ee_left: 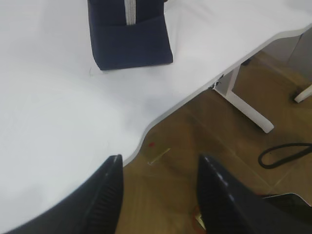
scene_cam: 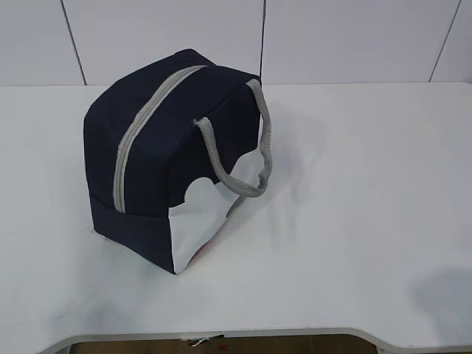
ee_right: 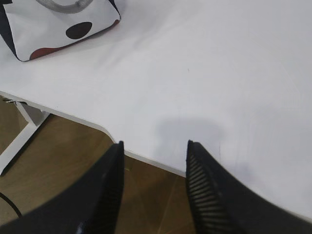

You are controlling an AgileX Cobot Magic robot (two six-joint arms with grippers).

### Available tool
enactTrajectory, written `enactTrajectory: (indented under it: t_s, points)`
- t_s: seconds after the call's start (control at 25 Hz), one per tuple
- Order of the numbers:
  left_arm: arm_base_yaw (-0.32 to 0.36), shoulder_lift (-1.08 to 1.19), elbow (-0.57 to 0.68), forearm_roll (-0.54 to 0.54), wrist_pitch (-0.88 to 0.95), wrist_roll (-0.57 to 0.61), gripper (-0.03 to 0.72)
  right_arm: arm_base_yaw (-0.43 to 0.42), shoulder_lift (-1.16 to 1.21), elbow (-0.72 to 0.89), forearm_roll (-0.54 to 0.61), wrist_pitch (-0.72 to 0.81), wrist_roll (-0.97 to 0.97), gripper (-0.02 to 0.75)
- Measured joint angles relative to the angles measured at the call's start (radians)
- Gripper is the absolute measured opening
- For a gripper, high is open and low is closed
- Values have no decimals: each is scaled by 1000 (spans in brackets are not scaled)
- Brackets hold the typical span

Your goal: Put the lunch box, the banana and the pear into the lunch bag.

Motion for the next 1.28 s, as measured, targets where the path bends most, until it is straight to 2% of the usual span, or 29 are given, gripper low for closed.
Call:
enactTrajectory:
  t_s: [0.24, 0.76, 0.84, 0.92, 1.08, 1.16, 1.28]
  points:
    - [0, 0, 28, 15, -81, 9, 370, 0, -19, 17, -6, 7, 0, 355]
    - [8, 0, 30, 71, -99, -38, 370, 0, -21, 17, -6, 7, -4, 355]
    - [48, 0, 30, 71, -99, -38, 369, -4, -21, 17, -6, 7, -4, 355]
    - [121, 0, 30, 71, -99, -38, 369, -21, -21, 17, -6, 7, -6, 355]
    - [257, 0, 30, 73, -99, -39, 354, -114, -21, 17, -5, 7, -6, 355]
    - [295, 0, 30, 73, -99, -40, 345, -170, -21, 17, -5, 7, -6, 355]
    - [311, 0, 30, 73, -99, -40, 335, -246, -21, 17, -5, 7, -8, 355]
